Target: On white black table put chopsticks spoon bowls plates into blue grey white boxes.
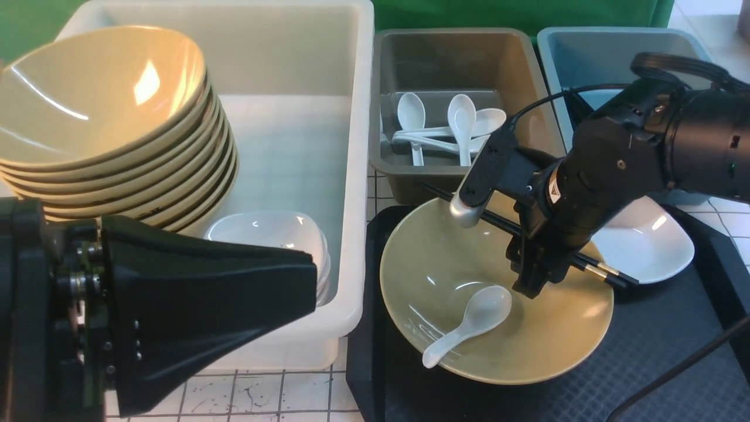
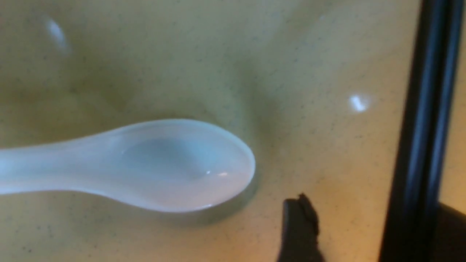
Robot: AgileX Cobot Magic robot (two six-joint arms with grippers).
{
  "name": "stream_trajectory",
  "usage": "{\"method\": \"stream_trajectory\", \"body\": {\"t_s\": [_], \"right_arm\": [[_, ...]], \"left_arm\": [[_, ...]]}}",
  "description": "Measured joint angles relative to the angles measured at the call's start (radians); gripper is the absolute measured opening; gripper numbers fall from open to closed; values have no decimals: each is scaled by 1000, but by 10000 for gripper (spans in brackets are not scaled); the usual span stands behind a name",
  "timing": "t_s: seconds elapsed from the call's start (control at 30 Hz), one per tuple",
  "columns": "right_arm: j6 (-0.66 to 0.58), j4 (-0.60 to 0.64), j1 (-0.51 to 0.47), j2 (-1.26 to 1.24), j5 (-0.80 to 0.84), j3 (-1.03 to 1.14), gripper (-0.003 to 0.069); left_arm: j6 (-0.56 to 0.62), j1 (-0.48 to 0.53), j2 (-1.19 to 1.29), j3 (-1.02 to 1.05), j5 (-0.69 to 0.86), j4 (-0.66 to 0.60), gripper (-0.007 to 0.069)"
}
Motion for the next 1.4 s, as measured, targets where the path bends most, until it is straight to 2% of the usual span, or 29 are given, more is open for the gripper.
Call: {"method": "stream_trajectory", "body": {"t_s": [0.13, 0.2, 0.27, 0.3, 0.4, 0.53, 0.63, 0.83, 0.97, 1.07, 1.23, 1.4], "right_arm": [[-28, -1, 0, 1, 26, 0, 260], [-36, -1, 0, 2, 47, 0, 165], [-43, -1, 0, 3, 65, 0, 104], [-44, -1, 0, 1, 75, 0, 97], [-33, 4, 0, -19, 128, -14, 99], [62, 10, -29, -76, 196, -89, 99], [134, 34, -111, -93, 207, -198, 99], [151, 188, -320, 23, 182, -445, 99], [140, 312, -424, 180, 169, -623, 99], [166, 353, -481, 317, 145, -747, 99], [208, 362, -528, 479, 77, -869, 99], [213, 362, -537, 540, 40, -888, 128]], "left_arm": [[0, 0, 0, 0, 0, 0, -1], [0, 0, 0, 0, 0, 2, -1], [0, 0, 0, 0, 5, 10, -1], [0, 0, 0, 0, 10, 15, -1], [0, 0, 0, 0, 24, 38, -1], [30, 0, 1, 0, -9, 56, -1], [71, 0, 2, 0, -68, 46, -1], [156, 0, 2, 0, -147, -2, -1], [296, 0, 8, 0, -220, -53, -1], [369, 0, 25, -12, -268, -97, -1], [380, 0, 44, -35, -276, -120, -1], [317, 0, 54, -36, -272, -86, -1]]}}
